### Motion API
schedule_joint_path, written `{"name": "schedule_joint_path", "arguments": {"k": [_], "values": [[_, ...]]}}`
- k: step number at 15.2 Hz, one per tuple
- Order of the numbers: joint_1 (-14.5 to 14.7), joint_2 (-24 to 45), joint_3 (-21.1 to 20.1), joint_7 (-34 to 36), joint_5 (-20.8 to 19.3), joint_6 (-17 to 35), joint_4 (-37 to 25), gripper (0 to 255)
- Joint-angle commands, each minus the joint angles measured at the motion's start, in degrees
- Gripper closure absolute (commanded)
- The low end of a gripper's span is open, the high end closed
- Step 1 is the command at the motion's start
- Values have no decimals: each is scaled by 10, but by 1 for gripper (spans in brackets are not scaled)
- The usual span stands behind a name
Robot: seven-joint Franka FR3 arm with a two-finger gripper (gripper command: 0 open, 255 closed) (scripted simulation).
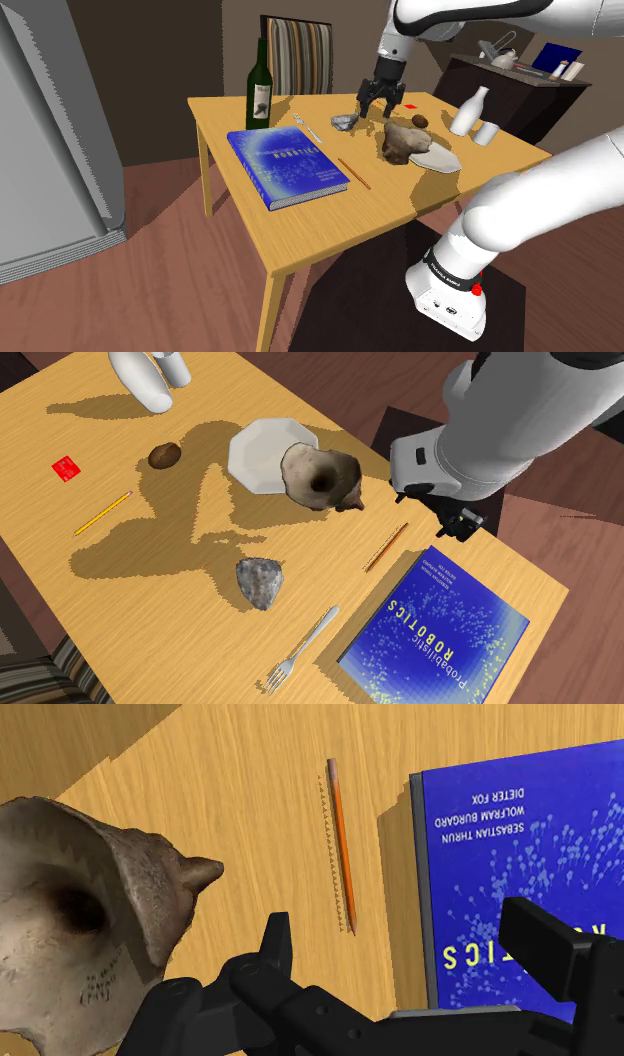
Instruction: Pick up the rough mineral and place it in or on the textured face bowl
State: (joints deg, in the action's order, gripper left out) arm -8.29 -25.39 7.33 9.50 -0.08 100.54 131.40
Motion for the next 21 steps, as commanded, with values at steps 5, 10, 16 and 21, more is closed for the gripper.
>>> {"name": "schedule_joint_path", "arguments": {"k": [5,10,16,21], "values": [[-23,101,53,4,58,73,-58,0],[-42,184,94,-5,127,115,-115,0],[-74,286,134,-26,232,146,-190,0],[-114,372,154,-42,329,155,-256,0]]}}
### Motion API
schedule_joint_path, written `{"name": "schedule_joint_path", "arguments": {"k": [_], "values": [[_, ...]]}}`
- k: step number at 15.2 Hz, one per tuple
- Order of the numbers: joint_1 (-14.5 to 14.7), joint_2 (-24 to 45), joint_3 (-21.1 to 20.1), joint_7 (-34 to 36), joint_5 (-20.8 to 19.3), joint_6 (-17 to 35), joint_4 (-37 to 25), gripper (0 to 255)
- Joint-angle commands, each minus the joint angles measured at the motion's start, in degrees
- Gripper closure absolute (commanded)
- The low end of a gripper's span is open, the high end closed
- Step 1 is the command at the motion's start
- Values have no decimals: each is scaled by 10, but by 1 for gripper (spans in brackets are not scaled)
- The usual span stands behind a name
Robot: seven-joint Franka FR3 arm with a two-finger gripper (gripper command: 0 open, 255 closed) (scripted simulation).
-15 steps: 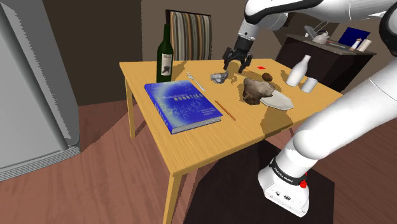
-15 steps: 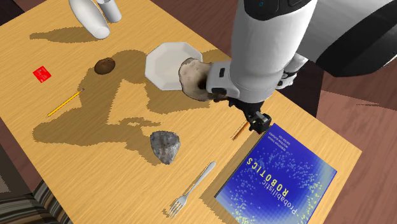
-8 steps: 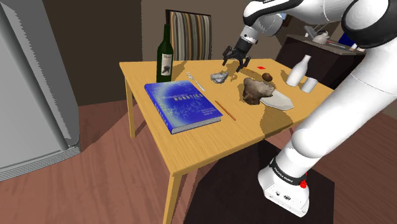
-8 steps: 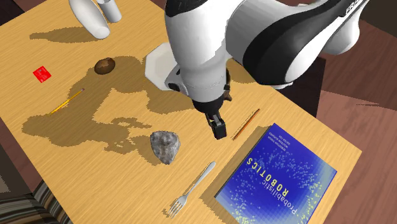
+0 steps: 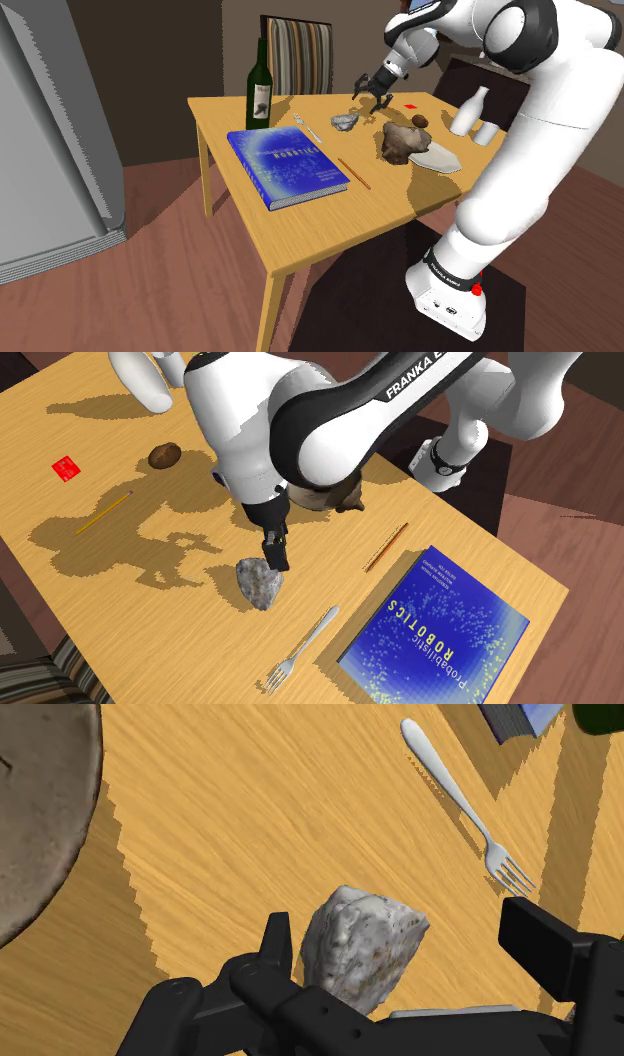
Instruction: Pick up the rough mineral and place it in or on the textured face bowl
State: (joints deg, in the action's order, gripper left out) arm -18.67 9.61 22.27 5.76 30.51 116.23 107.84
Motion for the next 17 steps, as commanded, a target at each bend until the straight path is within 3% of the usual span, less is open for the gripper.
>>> {"name": "schedule_joint_path", "arguments": {"k": [1,4,17], "values": [[-20,39,7,-7,42,-1,-34,0],[-49,86,10,-12,96,0,-72,0],[-42,113,-4,-24,119,39,-60,0]]}}
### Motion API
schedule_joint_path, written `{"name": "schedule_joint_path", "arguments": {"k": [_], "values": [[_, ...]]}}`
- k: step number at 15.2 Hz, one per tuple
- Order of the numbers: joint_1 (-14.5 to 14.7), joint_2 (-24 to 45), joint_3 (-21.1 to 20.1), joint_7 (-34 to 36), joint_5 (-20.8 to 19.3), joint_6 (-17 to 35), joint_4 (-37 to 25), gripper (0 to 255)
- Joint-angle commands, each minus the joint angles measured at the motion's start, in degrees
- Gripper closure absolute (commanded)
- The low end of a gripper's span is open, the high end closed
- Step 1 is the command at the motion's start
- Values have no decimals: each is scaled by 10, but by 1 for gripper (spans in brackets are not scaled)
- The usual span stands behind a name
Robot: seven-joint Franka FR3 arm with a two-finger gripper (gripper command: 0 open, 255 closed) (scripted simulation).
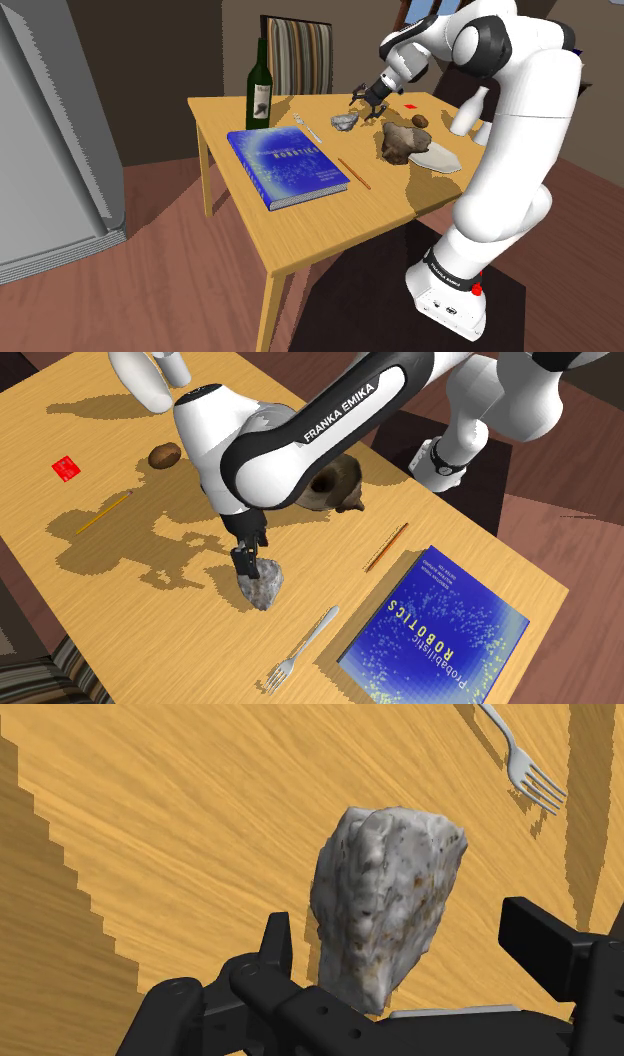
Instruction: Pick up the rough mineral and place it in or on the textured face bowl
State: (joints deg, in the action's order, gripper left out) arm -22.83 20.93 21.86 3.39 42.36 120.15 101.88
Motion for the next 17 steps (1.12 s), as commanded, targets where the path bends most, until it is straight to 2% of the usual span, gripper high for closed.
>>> {"name": "schedule_joint_path", "arguments": {"k": [1,2,3,12,17], "values": [[0,0,0,0,0,0,0,0],[0,0,0,0,0,0,0,0],[0,0,0,0,0,0,0,255],[0,0,0,0,0,0,0,255],[2,-16,5,21,-16,-24,-15,255]]}}
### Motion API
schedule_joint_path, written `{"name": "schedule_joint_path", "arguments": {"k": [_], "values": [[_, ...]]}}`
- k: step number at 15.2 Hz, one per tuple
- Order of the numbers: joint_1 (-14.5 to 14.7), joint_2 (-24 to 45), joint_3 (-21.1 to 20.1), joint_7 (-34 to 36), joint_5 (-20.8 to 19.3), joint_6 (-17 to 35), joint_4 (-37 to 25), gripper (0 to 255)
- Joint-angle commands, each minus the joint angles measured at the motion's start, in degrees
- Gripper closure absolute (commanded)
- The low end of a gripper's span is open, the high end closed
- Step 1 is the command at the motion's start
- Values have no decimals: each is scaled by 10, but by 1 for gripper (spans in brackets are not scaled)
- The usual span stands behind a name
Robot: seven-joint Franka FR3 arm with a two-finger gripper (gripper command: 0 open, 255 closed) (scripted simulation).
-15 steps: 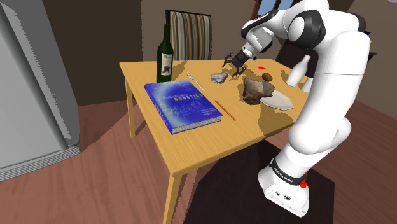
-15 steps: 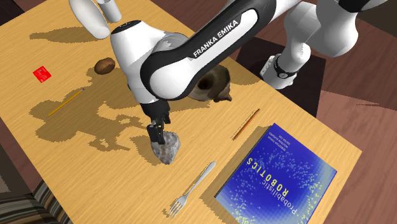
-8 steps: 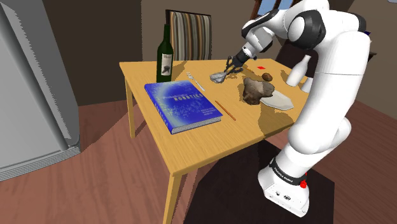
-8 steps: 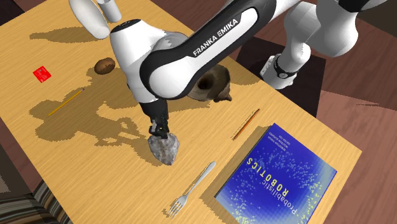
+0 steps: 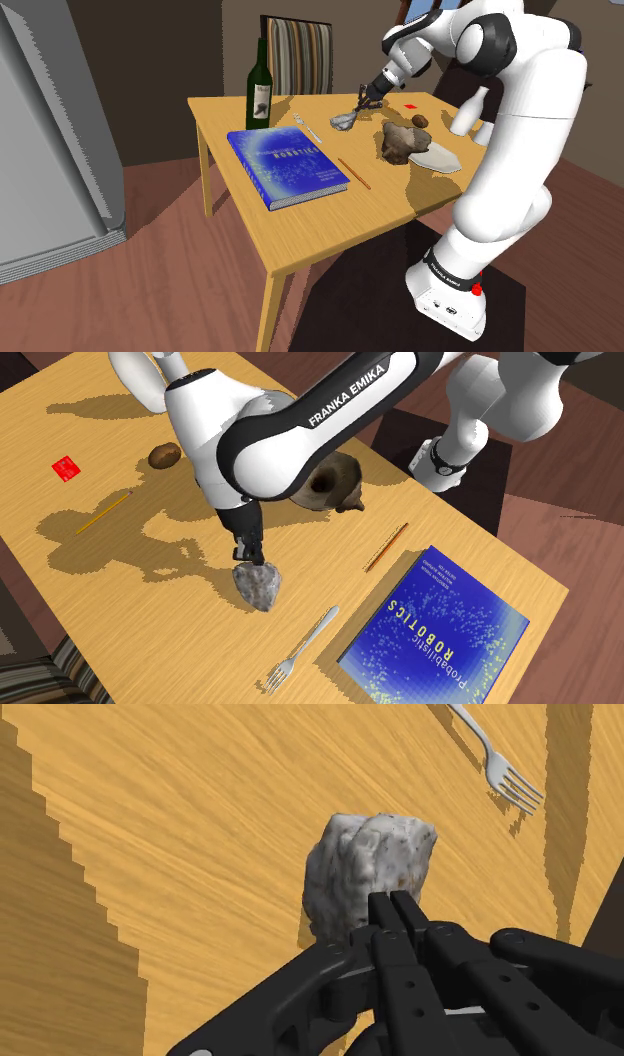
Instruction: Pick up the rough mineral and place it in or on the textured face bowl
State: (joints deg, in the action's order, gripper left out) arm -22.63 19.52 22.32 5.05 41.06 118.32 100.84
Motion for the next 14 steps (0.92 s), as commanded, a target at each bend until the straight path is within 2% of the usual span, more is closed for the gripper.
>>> {"name": "schedule_joint_path", "arguments": {"k": [1,2,5,6,14], "values": [[0,0,0,0,0,0,0,255],[0,0,0,0,0,0,0,0],[-65,110,1,64,30,-144,-164,0],[-77,130,0,76,35,-166,-193,0],[-62,142,-11,67,46,-122,-165,0]]}}
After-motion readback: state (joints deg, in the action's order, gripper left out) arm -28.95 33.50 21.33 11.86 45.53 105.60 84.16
